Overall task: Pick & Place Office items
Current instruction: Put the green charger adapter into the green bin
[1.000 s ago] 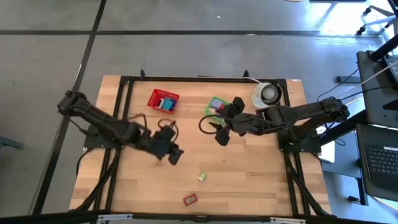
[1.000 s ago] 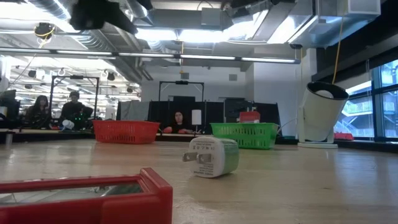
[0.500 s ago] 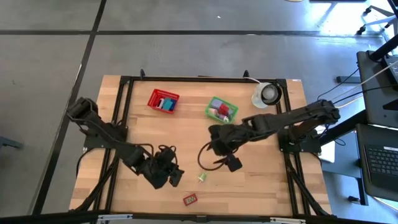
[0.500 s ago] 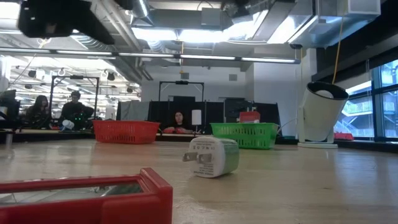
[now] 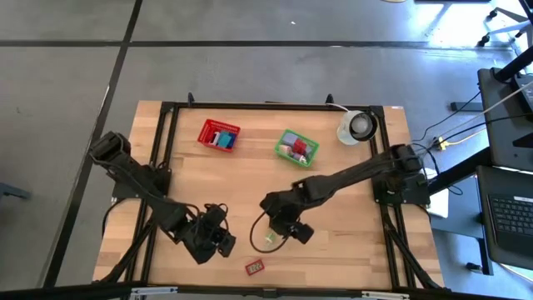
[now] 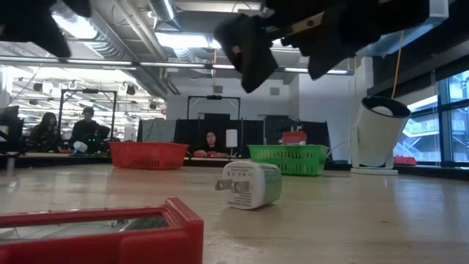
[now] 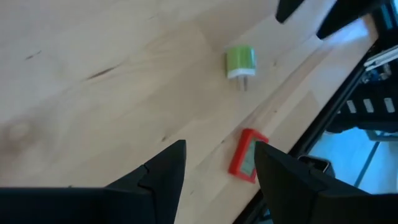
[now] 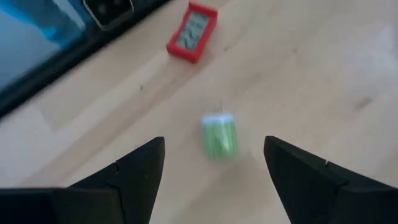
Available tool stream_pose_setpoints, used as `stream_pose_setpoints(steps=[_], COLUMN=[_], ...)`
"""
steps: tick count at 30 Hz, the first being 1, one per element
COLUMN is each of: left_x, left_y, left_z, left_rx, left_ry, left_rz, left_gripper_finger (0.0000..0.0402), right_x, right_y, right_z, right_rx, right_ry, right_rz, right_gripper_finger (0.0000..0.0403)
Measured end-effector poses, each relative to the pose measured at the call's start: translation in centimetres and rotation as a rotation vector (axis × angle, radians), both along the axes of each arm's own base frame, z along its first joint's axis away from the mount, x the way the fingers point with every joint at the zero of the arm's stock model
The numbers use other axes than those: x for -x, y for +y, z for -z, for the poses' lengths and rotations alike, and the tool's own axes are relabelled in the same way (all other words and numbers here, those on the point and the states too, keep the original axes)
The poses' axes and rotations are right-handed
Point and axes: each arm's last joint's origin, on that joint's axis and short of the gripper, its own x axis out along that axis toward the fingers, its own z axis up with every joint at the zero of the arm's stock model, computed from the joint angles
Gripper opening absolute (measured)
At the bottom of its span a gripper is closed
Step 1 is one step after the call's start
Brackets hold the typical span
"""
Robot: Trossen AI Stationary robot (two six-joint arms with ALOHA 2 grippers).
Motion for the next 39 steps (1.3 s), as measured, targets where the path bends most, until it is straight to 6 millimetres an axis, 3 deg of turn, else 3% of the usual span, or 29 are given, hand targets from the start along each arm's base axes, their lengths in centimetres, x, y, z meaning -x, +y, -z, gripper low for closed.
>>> stream_pose_setpoints(steps=[6,13,23,27,31,37,39], left_x=[0.8,1.4,1.6,1.7,1.6,1.6,1.7], left_y=[-0.7,-1.2,-1.1,-1.1,-1.1,-1.1,-1.1], left_z=[0.1,0.1,0.2,0.3,0.3,0.3,0.3], left_rx=[-0.008,-0.013,-0.029,-0.031,-0.032,-0.026,-0.021], left_ry=[0.014,0.027,0.045,0.046,0.045,0.045,0.045], left_rz=[0.032,0.055,0.058,0.056,0.055,0.048,0.041], left_gripper_finger=[0.0184,0.0182,0.0181,0.0181,0.0181,0.0181,0.0181], right_x=[-1.5,-1.9,-2.3,-2.4,-2.4,-2.4,-2.4], right_y=[0.6,1.5,2.4,2.2,2.1,2.2,2.2], right_z=[1.3,3.7,7.3,7.5,7.6,7.6,7.4], right_rx=[-0.074,-0.059,0.091,0.131,0.136,0.111,0.089], right_ry=[-0.051,-0.010,0.002,-0.003,0.003,0.025,0.045], right_rz=[0.031,0.018,0.077,0.139,0.175,0.218,0.263], right_gripper_finger=[0.0277,0.0277,0.0277,0.0271,0.0235,0.0131,0.0128])
